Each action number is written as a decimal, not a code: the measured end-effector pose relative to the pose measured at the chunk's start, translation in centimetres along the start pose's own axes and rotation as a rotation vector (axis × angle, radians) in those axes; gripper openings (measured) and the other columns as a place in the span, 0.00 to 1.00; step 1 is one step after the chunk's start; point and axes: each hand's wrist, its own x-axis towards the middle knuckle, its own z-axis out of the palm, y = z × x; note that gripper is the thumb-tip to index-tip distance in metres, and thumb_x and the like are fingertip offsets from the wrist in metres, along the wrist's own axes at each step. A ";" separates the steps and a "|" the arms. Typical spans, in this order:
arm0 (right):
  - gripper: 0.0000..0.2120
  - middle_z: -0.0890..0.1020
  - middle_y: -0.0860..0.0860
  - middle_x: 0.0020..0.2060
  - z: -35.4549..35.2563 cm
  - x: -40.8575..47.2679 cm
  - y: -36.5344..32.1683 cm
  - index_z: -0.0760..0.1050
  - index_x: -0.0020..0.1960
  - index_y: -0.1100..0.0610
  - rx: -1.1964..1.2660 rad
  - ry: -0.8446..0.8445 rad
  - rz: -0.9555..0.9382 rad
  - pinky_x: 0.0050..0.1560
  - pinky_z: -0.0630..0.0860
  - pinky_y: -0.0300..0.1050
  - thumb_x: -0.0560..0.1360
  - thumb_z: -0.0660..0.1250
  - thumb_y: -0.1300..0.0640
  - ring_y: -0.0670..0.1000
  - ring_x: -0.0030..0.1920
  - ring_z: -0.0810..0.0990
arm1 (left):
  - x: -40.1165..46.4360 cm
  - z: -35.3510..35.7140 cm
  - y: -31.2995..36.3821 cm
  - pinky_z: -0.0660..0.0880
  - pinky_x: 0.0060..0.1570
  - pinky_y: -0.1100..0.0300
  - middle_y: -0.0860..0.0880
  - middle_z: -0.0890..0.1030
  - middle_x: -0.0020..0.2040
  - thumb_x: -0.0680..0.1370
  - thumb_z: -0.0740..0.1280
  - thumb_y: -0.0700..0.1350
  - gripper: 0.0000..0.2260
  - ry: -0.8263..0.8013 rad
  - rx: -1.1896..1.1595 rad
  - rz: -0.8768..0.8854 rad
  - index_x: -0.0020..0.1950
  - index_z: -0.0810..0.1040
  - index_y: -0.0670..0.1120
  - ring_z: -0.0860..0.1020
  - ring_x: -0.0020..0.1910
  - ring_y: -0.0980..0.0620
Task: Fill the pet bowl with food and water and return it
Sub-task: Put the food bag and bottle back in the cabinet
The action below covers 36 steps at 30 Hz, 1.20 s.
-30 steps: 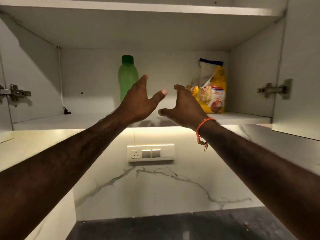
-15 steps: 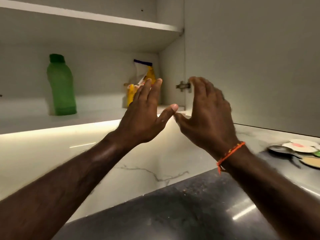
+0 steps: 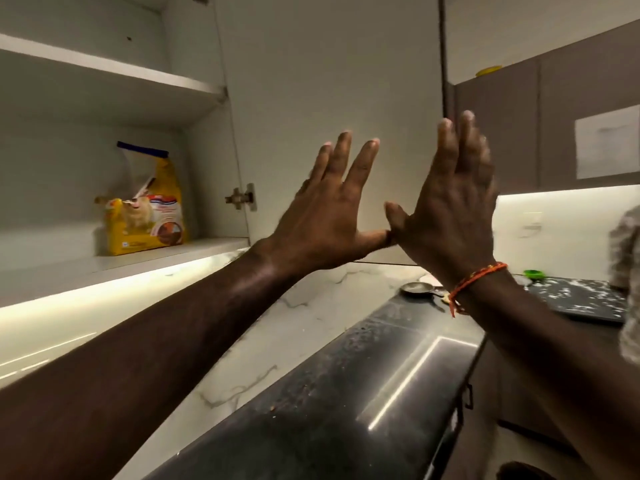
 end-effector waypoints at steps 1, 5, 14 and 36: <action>0.55 0.47 0.59 0.83 0.4 0.3 0.8 0.43 0.84 0.59 0.038 -0.041 0.041 0.76 0.63 0.61 0.71 0.76 0.48 0.63 0.82 0.52 | 0.8 0.5 0.6 0.57 0.76 0.34 0.47 0.35 0.85 0.70 0.71 0.72 0.56 -0.030 0.001 0.033 0.85 0.40 0.56 0.37 0.83 0.42; 0.53 0.66 0.59 0.78 2.1 0.7 3.3 0.41 0.83 0.51 0.240 -0.278 0.286 0.59 0.80 0.57 0.73 0.75 0.53 0.63 0.62 0.80 | 3.1 2.8 2.3 0.53 0.76 0.30 0.46 0.25 0.81 0.69 0.77 0.66 0.61 -0.202 0.027 0.084 0.83 0.34 0.56 0.30 0.81 0.40; 0.44 0.79 0.60 0.65 2.8 -0.2 3.6 0.50 0.81 0.53 0.245 -0.200 0.242 0.47 0.75 0.47 0.74 0.73 0.51 0.61 0.52 0.83 | 2.6 4.8 2.8 0.69 0.73 0.38 0.46 0.28 0.82 0.73 0.75 0.62 0.56 -0.125 -0.042 0.070 0.83 0.34 0.56 0.33 0.82 0.40; 0.38 0.71 0.45 0.56 4.0 -6.9 -19.9 0.65 0.80 0.46 1.073 -0.263 -0.278 0.47 0.77 0.34 0.75 0.63 0.30 0.43 0.52 0.75 | -18.3 -12.8 -8.6 0.66 0.77 0.52 0.51 0.59 0.84 0.71 0.73 0.57 0.53 0.189 -0.087 -0.263 0.85 0.43 0.49 0.63 0.81 0.54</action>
